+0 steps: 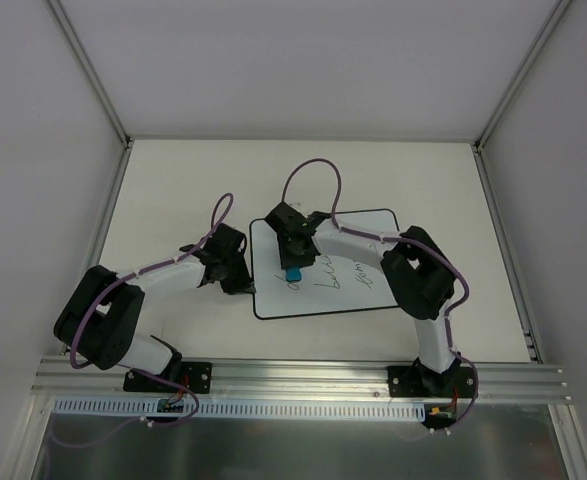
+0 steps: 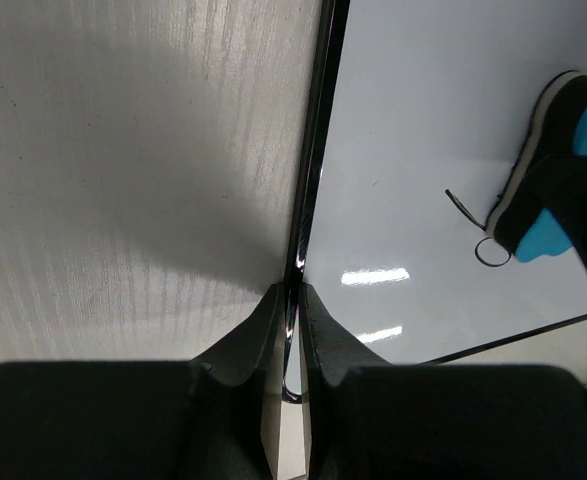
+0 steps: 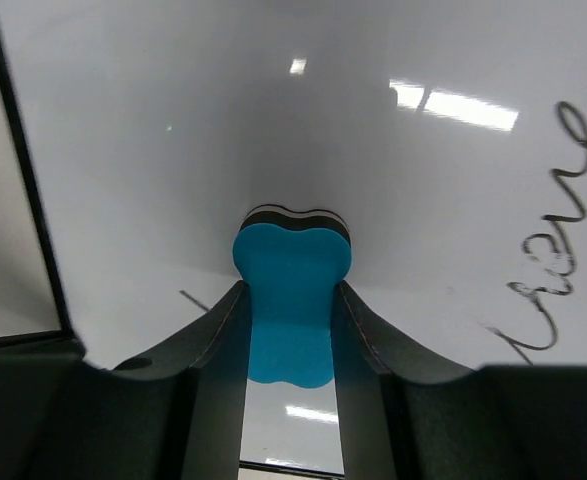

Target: Erase the whiteboard

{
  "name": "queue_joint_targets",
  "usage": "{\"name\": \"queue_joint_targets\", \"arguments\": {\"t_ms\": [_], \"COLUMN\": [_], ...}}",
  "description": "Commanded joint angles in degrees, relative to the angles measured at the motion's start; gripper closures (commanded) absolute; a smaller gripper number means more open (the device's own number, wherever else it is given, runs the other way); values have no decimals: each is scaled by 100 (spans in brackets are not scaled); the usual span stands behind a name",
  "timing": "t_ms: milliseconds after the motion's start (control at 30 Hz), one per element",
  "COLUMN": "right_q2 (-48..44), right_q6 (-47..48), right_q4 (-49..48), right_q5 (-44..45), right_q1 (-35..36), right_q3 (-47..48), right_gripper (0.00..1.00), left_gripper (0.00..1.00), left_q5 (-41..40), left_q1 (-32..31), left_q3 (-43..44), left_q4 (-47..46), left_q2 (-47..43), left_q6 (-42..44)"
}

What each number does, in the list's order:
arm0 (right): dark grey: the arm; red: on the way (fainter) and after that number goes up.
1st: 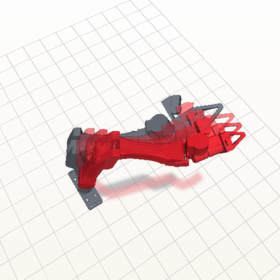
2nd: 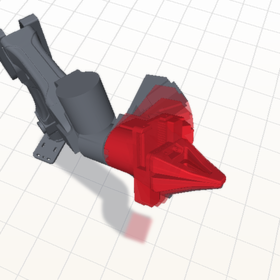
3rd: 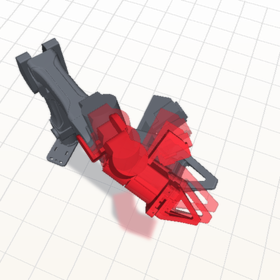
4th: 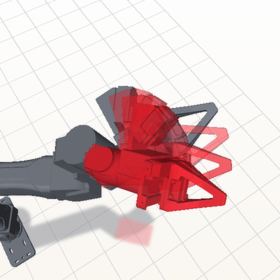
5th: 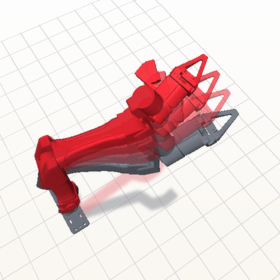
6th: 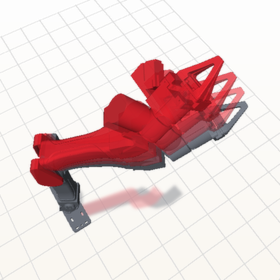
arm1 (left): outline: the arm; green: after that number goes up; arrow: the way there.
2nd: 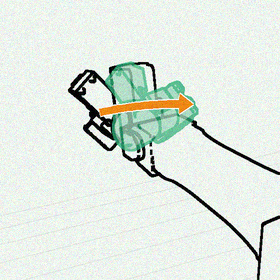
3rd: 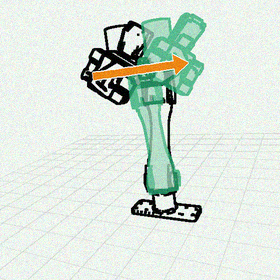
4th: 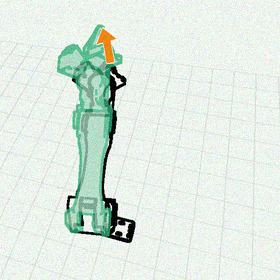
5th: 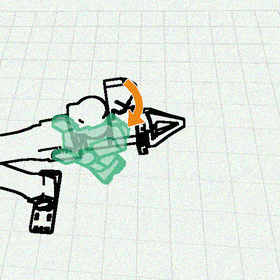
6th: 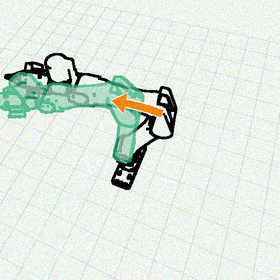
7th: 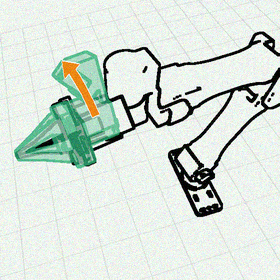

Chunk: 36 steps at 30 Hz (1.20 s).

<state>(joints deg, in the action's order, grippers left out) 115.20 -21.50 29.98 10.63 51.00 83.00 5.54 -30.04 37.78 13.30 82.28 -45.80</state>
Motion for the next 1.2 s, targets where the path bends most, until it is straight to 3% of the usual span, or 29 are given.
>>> {"name": "queue_joint_targets", "arguments": {"t_ms": [0, 233, 533, 733, 1167], "right_q2": [336, 469, -865, -1421, 72], "right_q6": [-249, -452, -1041, -1076, -1014], "right_q4": [-307, -458, 8, -9, -211], "right_q5": [-386, -370, 1194, 1292, 282], "right_q1": [366, 525, 50, -64, 788], "right_q3": [120, 234, -1408, -2095, -391], "right_gripper": [100, 100, 100, 100, 100], "left_gripper": [100, 100, 100, 100, 100], "left_q5": [-387, -413, -519, -502, -387], "left_q1": [-46, -46, -46, -46, -54], "left_q3": [-122, -95, -227, -218, -254], "left_q4": [480, 481, 481, 481, 472], "left_q2": [253, 218, 130, 60, -63], "left_q6": [1, -34, -140, -157, -140]}}
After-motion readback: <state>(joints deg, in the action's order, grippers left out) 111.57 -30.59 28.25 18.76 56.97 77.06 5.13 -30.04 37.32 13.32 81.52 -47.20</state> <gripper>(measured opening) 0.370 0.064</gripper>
